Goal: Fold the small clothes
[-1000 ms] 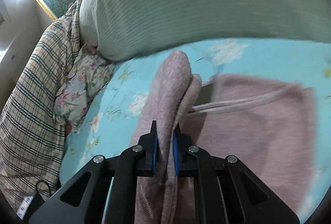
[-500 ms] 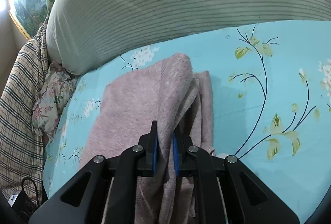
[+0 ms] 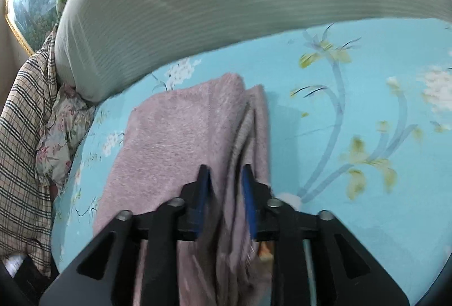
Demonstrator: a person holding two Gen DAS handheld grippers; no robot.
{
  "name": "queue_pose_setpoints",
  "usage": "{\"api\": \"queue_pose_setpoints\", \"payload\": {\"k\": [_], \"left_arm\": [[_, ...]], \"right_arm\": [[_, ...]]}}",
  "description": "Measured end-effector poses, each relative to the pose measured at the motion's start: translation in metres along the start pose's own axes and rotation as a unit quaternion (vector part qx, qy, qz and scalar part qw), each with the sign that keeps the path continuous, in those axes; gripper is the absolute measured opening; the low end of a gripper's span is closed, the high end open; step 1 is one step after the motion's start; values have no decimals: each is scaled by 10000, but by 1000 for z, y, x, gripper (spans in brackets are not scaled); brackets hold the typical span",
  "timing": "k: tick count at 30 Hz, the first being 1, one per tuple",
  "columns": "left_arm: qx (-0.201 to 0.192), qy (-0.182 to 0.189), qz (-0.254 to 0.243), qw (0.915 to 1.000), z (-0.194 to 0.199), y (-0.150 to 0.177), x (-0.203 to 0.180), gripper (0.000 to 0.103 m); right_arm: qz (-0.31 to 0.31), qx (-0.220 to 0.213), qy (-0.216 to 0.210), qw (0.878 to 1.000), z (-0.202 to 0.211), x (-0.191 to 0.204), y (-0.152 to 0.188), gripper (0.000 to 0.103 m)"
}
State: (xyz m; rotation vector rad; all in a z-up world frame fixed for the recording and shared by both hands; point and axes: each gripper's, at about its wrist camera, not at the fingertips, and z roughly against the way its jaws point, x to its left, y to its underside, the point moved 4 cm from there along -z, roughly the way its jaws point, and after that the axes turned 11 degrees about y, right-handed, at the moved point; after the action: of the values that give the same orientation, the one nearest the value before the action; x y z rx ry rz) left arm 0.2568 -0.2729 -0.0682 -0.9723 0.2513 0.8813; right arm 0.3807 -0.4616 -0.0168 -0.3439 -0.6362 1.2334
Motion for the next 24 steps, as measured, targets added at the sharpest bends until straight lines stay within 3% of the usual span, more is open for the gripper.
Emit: {"api": "queue_pose_setpoints", "payload": {"k": [2, 4, 5, 10, 17, 24], "left_arm": [[-211, -67, -52, 9997, 26, 0, -1, 62], [-495, -323, -67, 9982, 53, -5, 5, 85], [-679, -477, -61, 9965, 66, -8, 10, 87], [-833, -838, 483, 9918, 83, -27, 66, 88], [-592, -563, 1438, 9862, 50, -45, 136, 88], [-338, -295, 1842, 9819, 18, -36, 175, 89]], "right_arm": [[-67, -149, -62, 9998, 16, -4, 8, 69], [-63, -91, -172, 9998, 23, -6, 18, 71], [-57, 6, -236, 9997, 23, -6, 25, 72], [-21, 396, -396, 9984, 8, -2, 45, 74], [-91, 644, -637, 9958, -12, 4, 48, 74], [-199, 839, -729, 9936, -33, 2, 50, 72]]}}
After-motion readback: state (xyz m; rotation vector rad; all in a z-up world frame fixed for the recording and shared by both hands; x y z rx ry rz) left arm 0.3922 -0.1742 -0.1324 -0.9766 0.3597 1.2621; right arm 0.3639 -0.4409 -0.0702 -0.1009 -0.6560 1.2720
